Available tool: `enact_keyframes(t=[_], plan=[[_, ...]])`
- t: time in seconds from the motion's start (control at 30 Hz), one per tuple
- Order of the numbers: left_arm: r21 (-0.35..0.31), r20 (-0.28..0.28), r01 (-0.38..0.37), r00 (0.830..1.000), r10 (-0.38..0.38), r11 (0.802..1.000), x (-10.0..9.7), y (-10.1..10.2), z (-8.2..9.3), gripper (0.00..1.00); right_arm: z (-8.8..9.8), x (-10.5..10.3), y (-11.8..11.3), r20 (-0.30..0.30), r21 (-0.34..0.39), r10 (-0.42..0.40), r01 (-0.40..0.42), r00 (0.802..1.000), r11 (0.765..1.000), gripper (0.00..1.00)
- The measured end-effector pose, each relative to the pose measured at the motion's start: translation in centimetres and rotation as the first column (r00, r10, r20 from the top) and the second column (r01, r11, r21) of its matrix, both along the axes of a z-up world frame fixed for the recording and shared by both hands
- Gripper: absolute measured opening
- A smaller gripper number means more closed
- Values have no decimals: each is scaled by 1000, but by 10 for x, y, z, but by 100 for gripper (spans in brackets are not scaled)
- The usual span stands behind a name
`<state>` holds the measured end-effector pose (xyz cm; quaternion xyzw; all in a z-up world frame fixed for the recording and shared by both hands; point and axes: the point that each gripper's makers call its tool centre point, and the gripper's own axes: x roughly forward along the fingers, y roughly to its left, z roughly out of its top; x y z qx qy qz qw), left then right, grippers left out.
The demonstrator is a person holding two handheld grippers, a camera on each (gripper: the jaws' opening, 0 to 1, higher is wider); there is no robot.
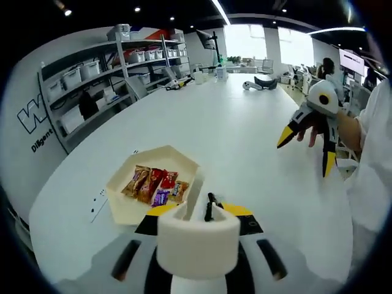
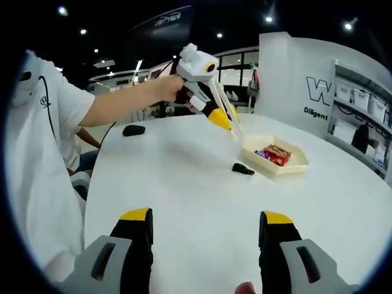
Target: Place the target food into the container with the food tongs after gripping and lifting it, then release it inside without dropping or visibly crushing the food.
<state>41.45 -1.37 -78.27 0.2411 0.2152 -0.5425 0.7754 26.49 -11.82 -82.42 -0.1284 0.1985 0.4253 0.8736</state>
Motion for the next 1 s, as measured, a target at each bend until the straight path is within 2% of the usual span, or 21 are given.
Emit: enact_keyframes(t=[0.2,0.5,0.83,1.0], plan=[[-31,-20,0,1000,-1,1000,-13,1,-8,22,6,-2,1,21,6,-1,1,1000,1000,68],[-60,-38,-9,999,7,998,-21,-1,-18,22,10,-6,1,35,5,2,-2,999,1000,68],[-82,-39,-19,999,15,996,-24,-9,-32,23,15,-6,0,55,9,-3,2,998,1000,68],[-104,-33,-27,999,23,994,-21,-12,-33,23,17,-7,0,64,11,-4,3,998,1000,68]])
